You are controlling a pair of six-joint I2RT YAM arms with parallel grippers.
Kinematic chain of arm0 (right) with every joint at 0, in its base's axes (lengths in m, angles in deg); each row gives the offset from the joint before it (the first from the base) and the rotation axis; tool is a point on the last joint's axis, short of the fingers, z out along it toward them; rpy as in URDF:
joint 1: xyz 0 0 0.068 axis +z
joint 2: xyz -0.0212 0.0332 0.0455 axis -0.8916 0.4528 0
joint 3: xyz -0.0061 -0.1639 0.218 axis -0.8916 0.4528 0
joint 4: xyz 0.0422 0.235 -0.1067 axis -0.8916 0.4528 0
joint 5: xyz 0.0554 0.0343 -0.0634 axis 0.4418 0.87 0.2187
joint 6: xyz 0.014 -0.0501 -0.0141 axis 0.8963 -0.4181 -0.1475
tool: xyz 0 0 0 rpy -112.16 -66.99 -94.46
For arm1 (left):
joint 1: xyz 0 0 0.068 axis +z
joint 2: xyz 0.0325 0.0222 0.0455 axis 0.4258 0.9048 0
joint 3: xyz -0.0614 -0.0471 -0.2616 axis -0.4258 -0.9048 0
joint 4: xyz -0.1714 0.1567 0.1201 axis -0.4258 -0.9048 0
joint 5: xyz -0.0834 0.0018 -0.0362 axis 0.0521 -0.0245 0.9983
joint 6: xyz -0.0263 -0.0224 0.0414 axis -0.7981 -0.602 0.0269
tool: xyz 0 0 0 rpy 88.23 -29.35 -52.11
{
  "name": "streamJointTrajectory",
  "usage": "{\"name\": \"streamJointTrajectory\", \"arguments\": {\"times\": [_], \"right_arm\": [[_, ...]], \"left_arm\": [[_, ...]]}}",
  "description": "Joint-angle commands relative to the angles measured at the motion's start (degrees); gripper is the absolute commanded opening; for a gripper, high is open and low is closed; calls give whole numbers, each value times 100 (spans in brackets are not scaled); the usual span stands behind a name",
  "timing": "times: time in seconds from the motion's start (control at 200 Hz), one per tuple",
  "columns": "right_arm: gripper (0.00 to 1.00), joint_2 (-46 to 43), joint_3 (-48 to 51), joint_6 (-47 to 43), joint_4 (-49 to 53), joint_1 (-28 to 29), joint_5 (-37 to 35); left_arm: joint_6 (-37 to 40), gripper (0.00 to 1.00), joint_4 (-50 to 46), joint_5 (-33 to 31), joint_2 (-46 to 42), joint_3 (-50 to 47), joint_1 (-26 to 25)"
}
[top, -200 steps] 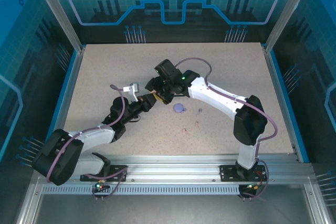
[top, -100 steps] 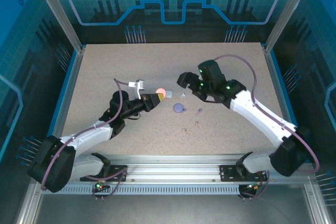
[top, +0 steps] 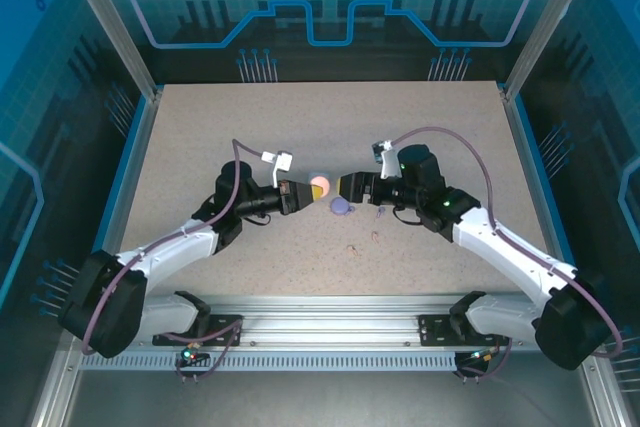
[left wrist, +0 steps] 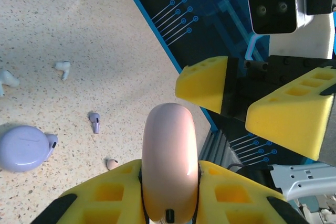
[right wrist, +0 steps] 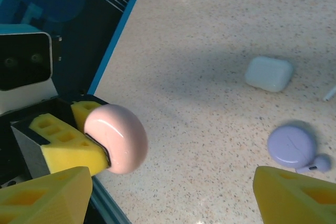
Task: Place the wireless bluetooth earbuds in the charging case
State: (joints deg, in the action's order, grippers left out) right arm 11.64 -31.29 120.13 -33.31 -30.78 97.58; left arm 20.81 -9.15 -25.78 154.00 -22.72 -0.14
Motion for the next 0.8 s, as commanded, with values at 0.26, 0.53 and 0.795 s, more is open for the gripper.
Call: {"name": "streamJointTrajectory", "arguments": {"times": [0.26,0.53,0.795], "right_arm": [[78,702,-396,-313,-379,198,435],[74,1138,-452,-323,-330,166,260],[70,1266,46,-96,-481,-195,99]], "left_arm": [[157,0,-90,253,72,223,12],[157,0,-93,306,-3,216,12],[149,0,-156,297,-226,189,12]]}}
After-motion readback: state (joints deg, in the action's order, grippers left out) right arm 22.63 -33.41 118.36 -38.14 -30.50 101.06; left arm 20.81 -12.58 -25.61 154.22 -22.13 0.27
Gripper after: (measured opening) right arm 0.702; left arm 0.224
